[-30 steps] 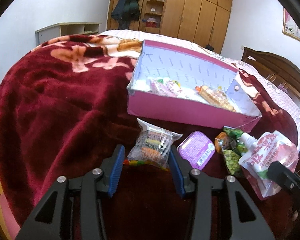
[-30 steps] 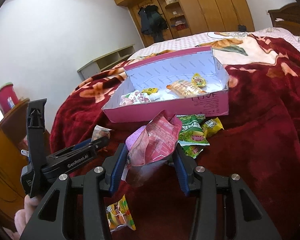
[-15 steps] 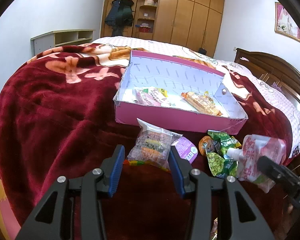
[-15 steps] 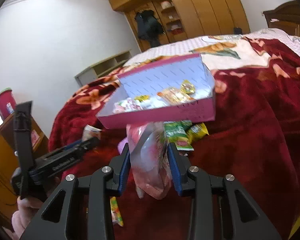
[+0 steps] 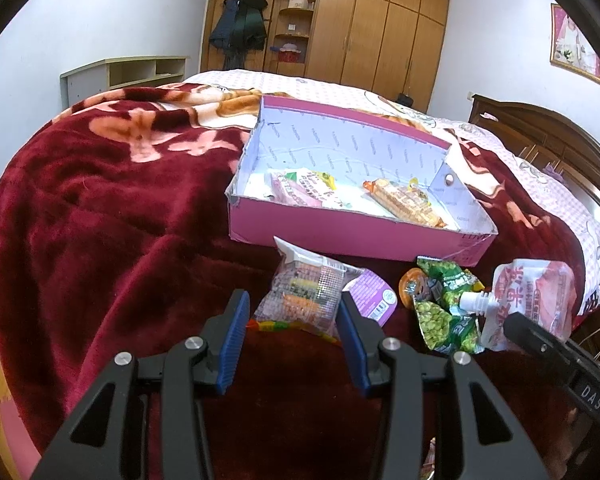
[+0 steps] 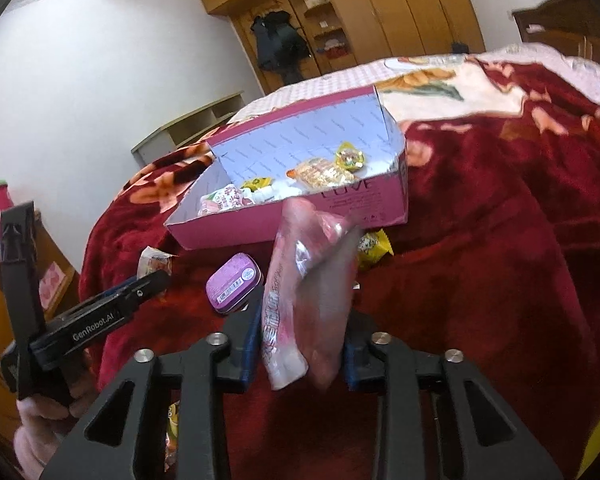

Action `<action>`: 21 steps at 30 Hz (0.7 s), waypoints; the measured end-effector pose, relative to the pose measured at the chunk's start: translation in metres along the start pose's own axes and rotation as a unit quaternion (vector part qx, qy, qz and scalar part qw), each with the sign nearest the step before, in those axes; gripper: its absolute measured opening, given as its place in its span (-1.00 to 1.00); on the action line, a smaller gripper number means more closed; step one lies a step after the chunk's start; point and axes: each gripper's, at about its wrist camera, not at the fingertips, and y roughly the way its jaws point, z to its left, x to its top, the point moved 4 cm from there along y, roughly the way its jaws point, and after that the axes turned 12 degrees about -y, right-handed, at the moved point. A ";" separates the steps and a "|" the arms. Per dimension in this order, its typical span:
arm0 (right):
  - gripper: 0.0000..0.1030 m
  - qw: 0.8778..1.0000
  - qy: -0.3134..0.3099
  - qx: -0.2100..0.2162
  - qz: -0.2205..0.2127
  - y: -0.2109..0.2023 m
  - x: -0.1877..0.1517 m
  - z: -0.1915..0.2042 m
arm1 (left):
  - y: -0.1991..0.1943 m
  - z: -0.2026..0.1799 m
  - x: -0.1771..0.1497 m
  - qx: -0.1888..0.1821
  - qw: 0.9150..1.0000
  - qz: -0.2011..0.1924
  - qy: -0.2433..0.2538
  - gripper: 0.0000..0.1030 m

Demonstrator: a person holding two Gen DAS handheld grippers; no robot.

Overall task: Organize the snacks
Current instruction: 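Lift the gummy bag and pink bag and carry both over the pink box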

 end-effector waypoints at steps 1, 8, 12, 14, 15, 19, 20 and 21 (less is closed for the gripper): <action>-0.38 1.000 -0.003 0.000 -0.002 -0.001 0.001 0.002 | -0.001 0.000 0.001 -0.001 1.000 -0.001 0.000 -0.09; -0.39 1.000 -0.009 0.009 -0.016 -0.008 0.006 0.005 | -0.008 -0.005 0.011 -0.009 1.000 -0.012 0.005 -0.09; -0.39 0.999 -0.021 0.017 -0.022 -0.012 0.013 0.005 | -0.008 -0.012 0.024 -0.007 1.000 -0.023 0.019 -0.09; -0.39 0.999 -0.022 0.019 -0.022 -0.012 0.015 0.003 | -0.006 -0.015 0.030 -0.007 0.999 -0.026 0.024 -0.09; -0.39 0.999 -0.022 0.021 -0.021 -0.012 0.017 0.002 | -0.006 -0.016 0.033 -0.007 0.999 -0.028 0.025 -0.09; -0.39 0.999 -0.022 0.021 -0.022 -0.013 0.024 -0.003 | 0.000 -0.022 0.050 -0.012 0.999 -0.031 0.034 -0.09; -0.39 0.999 -0.024 0.020 -0.023 -0.013 0.026 -0.004 | 0.002 -0.023 0.053 -0.014 0.999 -0.029 0.037 -0.09; -0.39 0.999 -0.025 0.019 -0.024 -0.013 0.027 -0.005 | 0.005 -0.024 0.057 -0.014 0.999 -0.028 0.035 -0.09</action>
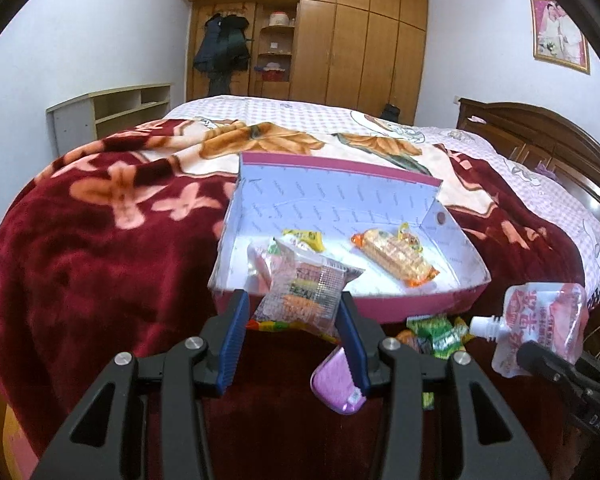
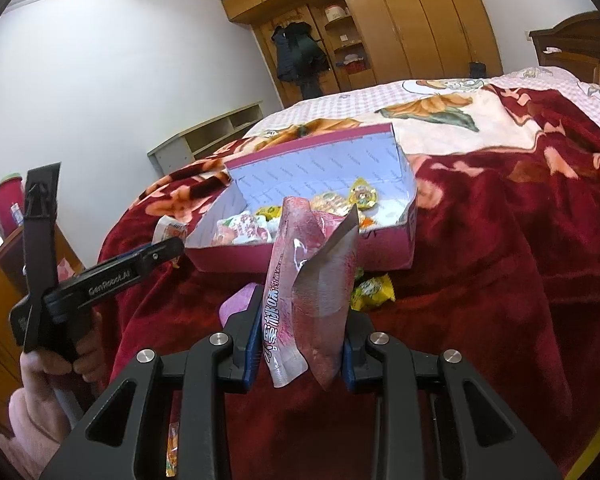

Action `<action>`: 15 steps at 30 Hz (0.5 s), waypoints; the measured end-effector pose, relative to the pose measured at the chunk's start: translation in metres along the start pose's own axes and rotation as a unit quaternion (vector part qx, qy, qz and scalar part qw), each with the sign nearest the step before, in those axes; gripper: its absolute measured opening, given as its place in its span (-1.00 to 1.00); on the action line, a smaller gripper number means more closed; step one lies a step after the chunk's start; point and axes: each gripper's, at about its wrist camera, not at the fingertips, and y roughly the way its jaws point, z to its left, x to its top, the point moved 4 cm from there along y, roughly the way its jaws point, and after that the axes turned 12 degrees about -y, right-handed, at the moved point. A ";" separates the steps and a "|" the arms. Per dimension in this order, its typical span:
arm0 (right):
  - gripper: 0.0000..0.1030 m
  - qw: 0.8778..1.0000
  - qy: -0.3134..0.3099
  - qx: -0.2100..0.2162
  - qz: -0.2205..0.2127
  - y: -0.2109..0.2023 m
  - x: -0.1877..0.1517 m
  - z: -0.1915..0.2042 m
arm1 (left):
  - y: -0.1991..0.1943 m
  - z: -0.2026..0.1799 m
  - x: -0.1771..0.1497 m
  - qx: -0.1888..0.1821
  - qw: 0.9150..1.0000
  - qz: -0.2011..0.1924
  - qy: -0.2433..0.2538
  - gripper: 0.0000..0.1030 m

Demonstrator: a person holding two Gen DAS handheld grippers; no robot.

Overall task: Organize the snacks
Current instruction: 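Lift the gummy bag and pink bag and carry both over the pink box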

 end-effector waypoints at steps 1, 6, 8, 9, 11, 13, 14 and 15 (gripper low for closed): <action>-0.39 1.000 -0.001 -0.001 -0.001 -0.001 0.002 -0.001 | 0.003 0.000 0.003 0.000 1.000 0.001 -0.002 -0.09; -0.39 1.000 0.001 0.007 -0.007 -0.001 0.010 -0.004 | 0.017 -0.005 0.018 -0.003 1.000 -0.003 -0.003 -0.09; -0.38 1.000 -0.001 0.006 -0.008 0.000 0.012 -0.005 | 0.025 -0.009 0.025 -0.003 1.000 -0.007 0.003 -0.09; -0.38 1.000 -0.003 0.006 -0.008 0.000 0.014 -0.005 | 0.031 -0.012 0.028 -0.004 1.000 -0.007 0.008 -0.09; -0.38 1.000 -0.005 0.006 -0.009 0.001 0.016 -0.005 | 0.041 -0.017 0.034 -0.004 1.000 -0.008 0.013 -0.09; -0.39 1.000 -0.007 0.005 -0.010 0.001 0.019 -0.006 | 0.052 -0.019 0.039 -0.003 1.000 -0.005 0.015 -0.09; -0.39 1.000 -0.008 0.005 -0.010 0.002 0.020 -0.007 | 0.056 -0.020 0.040 -0.003 1.000 -0.004 0.015 -0.09; -0.39 1.000 -0.008 0.005 -0.011 0.002 0.021 -0.007 | 0.061 -0.020 0.041 -0.003 1.000 -0.001 0.014 -0.09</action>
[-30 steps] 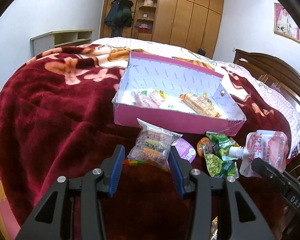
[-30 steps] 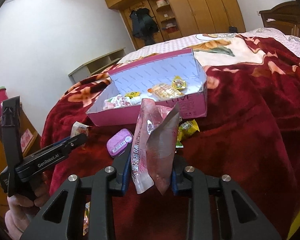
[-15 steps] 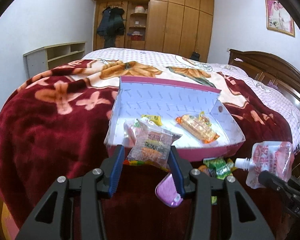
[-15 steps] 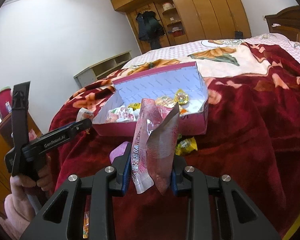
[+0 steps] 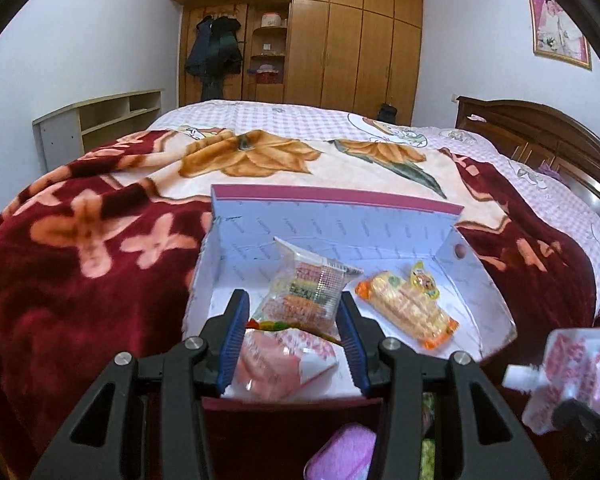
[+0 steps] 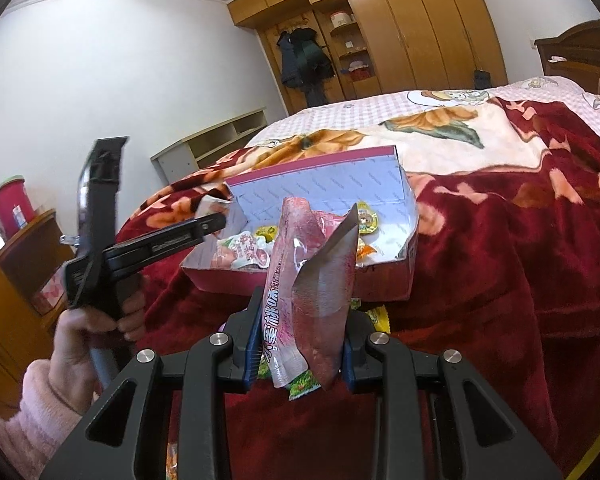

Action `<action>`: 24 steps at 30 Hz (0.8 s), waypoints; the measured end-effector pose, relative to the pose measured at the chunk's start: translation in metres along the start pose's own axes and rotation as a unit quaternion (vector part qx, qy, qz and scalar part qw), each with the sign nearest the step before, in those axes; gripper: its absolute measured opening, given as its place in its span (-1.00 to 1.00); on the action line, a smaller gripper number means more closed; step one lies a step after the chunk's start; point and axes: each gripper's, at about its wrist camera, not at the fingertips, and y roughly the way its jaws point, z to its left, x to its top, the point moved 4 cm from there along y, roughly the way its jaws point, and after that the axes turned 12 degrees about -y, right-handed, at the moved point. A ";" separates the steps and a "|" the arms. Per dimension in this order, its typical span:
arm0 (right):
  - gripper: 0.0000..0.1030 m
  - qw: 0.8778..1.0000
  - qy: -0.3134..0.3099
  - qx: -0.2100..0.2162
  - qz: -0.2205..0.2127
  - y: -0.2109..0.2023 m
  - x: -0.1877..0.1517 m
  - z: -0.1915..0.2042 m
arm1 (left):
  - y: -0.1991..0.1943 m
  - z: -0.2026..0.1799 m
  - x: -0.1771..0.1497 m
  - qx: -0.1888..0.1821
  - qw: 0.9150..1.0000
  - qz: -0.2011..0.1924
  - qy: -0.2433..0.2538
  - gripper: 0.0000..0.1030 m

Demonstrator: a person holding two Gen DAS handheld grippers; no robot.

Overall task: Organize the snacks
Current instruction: 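Lift the gummy bag and pink bag and carry both over the pink box, then open the left tool to drop the gummy bag while the right tool releases the pink bag into the box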

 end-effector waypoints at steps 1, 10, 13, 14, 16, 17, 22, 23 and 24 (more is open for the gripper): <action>-0.39 1.000 0.000 0.000 -0.001 0.001 0.001 -0.001 | 0.005 -0.001 0.001 0.000 1.000 0.003 -0.001 -0.09; -0.38 1.000 0.000 -0.005 -0.003 0.007 0.007 -0.009 | 0.042 0.002 0.006 0.015 1.000 0.010 -0.005 -0.08; -0.38 1.000 0.003 -0.006 -0.006 0.009 0.010 -0.011 | 0.053 0.002 0.006 0.022 1.000 0.011 -0.003 -0.08; -0.38 1.000 0.003 -0.007 -0.007 0.010 0.011 -0.012 | 0.056 0.003 0.006 0.028 1.000 0.010 0.001 -0.08; -0.38 1.000 0.003 -0.009 -0.008 0.013 0.013 -0.013 | 0.062 0.003 0.004 0.040 0.999 0.014 0.007 -0.08; -0.38 1.000 0.003 -0.010 -0.007 0.015 0.014 -0.014 | 0.066 0.004 0.002 0.041 0.999 0.019 0.007 -0.08; -0.38 1.000 -0.005 -0.014 -0.011 0.021 0.020 -0.012 | 0.075 0.012 -0.006 0.039 0.999 0.034 -0.007 0.01; -0.38 1.000 -0.007 -0.016 -0.013 0.023 0.021 -0.012 | 0.074 0.012 -0.007 0.040 0.999 0.032 -0.003 0.06; -0.38 1.000 -0.010 -0.019 -0.014 0.025 0.022 -0.012 | 0.074 0.012 -0.008 0.039 0.999 0.031 0.000 0.11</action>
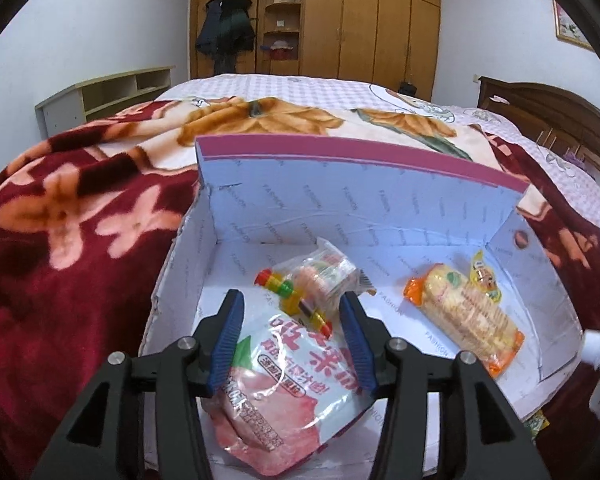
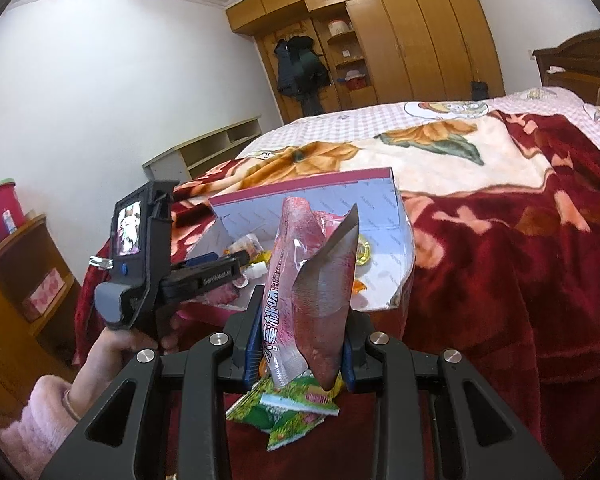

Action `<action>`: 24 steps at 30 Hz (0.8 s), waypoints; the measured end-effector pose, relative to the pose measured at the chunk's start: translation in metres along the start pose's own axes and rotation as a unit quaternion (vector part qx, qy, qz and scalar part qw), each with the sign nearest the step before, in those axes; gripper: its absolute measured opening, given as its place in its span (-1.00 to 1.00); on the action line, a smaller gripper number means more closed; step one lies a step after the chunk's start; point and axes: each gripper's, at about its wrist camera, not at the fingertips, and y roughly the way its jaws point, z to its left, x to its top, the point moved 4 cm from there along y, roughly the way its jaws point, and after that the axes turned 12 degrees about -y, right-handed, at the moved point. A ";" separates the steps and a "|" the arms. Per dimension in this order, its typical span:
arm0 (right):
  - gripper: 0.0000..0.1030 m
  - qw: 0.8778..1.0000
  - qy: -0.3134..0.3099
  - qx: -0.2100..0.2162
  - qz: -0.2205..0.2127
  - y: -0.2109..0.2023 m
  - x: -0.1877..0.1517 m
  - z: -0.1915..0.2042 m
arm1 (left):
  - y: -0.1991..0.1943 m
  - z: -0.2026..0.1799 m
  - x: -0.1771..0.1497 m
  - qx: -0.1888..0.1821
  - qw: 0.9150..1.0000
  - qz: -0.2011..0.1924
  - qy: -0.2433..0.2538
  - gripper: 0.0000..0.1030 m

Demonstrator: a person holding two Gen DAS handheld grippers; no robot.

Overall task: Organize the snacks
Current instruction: 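Open the left tool to drop the gummy bag while the right tool releases the pink bag into the box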

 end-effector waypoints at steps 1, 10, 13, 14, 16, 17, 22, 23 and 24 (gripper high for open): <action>-0.38 1.000 -0.001 -0.001 0.000 0.002 0.001 0.000 | 0.000 0.000 -0.001 -0.001 1.000 0.001 0.000 0.24; -0.38 1.000 -0.004 -0.022 0.009 0.032 0.018 -0.013 | -0.003 -0.001 -0.003 -0.004 1.000 -0.003 -0.010 0.30; -0.38 1.000 0.004 -0.016 0.018 0.048 0.023 -0.018 | -0.003 -0.002 -0.004 0.000 1.000 -0.006 -0.004 0.30; -0.38 1.000 0.003 -0.019 0.021 0.054 0.025 -0.019 | -0.003 -0.002 -0.004 0.000 1.000 -0.007 -0.003 0.30; -0.38 0.999 0.001 -0.026 0.025 0.065 0.029 -0.022 | -0.002 -0.002 -0.004 0.000 1.000 -0.010 -0.002 0.30; -0.38 0.999 0.000 -0.030 0.028 0.072 0.030 -0.024 | -0.002 -0.002 -0.004 0.001 1.000 -0.011 -0.001 0.30; -0.38 0.999 -0.003 -0.020 0.035 0.099 0.033 -0.031 | -0.002 -0.003 -0.006 0.002 1.000 -0.016 0.001 0.31; -0.38 0.999 -0.006 -0.017 0.036 0.103 0.034 -0.031 | -0.002 -0.003 -0.006 0.002 1.000 -0.017 0.001 0.31; -0.38 0.999 -0.010 -0.016 0.037 0.108 0.034 -0.031 | -0.003 -0.003 -0.006 0.002 1.000 -0.018 0.001 0.31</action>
